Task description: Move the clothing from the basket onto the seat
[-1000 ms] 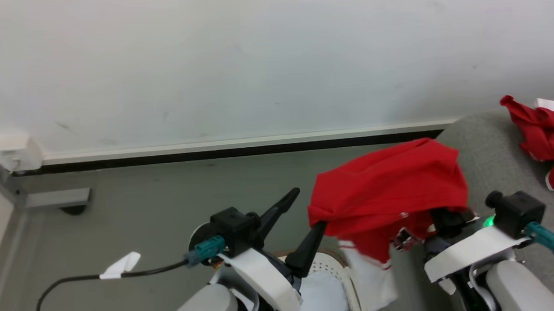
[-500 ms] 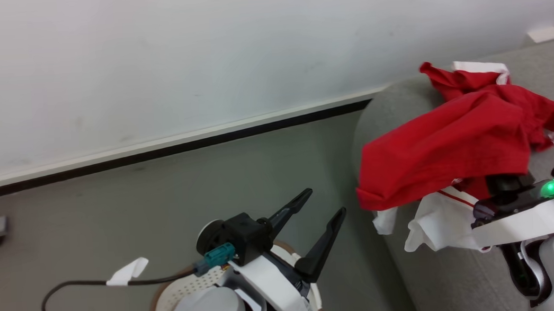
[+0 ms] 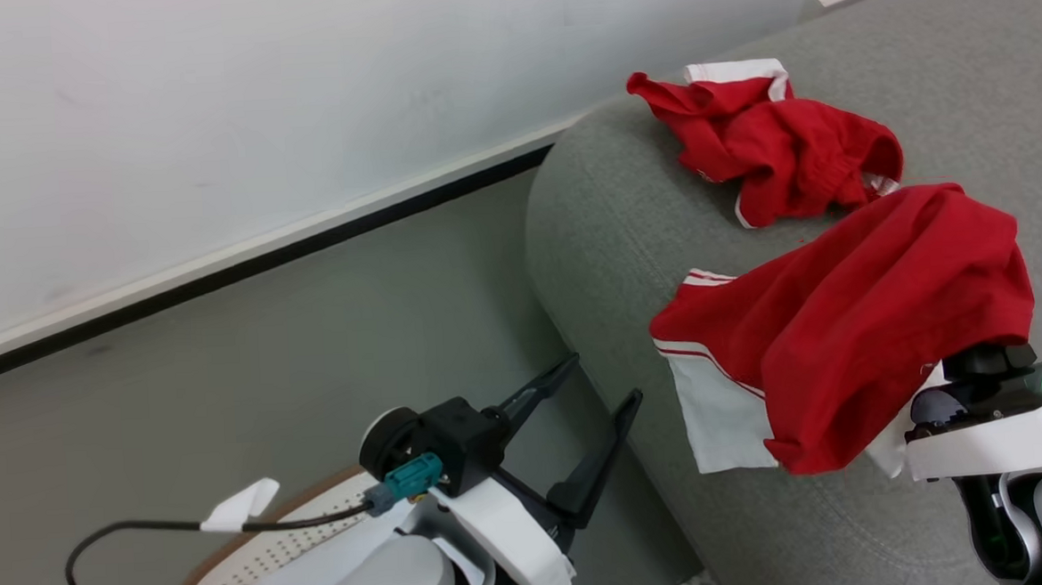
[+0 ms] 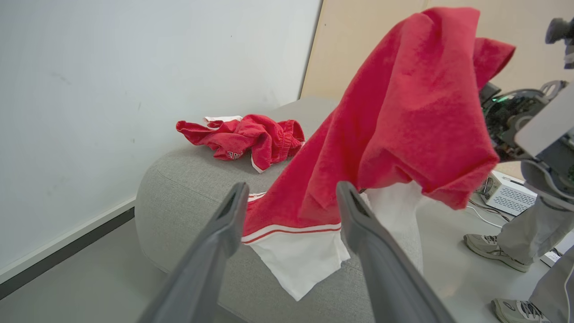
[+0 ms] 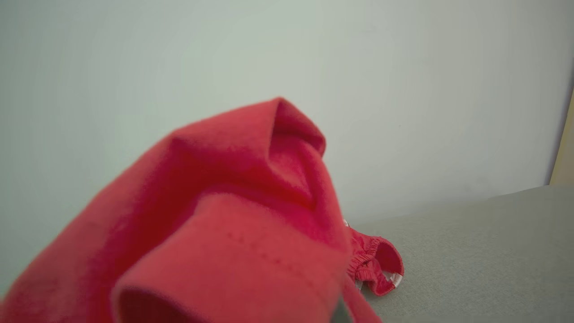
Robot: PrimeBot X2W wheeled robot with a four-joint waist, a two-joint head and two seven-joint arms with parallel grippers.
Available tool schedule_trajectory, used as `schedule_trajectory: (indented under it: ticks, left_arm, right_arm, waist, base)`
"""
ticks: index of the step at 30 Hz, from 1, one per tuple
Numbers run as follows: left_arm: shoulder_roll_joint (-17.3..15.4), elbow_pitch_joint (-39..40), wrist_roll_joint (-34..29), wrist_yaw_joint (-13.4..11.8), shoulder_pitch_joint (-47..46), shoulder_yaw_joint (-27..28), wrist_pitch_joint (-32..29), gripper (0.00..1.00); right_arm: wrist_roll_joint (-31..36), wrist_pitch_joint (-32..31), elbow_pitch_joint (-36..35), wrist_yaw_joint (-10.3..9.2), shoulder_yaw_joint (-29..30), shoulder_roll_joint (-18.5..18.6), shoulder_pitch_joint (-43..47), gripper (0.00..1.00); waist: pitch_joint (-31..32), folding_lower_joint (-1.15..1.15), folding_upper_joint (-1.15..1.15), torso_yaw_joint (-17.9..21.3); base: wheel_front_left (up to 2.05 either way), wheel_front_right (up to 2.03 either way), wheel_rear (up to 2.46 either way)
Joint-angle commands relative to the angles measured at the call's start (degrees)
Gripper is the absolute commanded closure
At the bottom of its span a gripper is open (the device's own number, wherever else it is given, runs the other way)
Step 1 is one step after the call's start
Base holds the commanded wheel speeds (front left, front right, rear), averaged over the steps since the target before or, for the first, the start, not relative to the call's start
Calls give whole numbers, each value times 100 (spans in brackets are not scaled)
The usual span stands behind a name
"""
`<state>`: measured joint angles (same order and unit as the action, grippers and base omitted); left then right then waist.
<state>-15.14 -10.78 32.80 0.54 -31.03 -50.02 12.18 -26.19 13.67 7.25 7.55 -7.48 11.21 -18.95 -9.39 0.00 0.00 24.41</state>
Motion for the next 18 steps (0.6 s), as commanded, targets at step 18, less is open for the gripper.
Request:
schedule_trajectory:
  ticks: [18]
  left_arm:
    - [-195,133,-207,-64,-433,0,-208,0]
  right_arm:
    - [133,-655,-209,-13,516,345,-1519,100]
  waist:
    - [-865,0,0,-151]
  base:
    - [0,0,0]
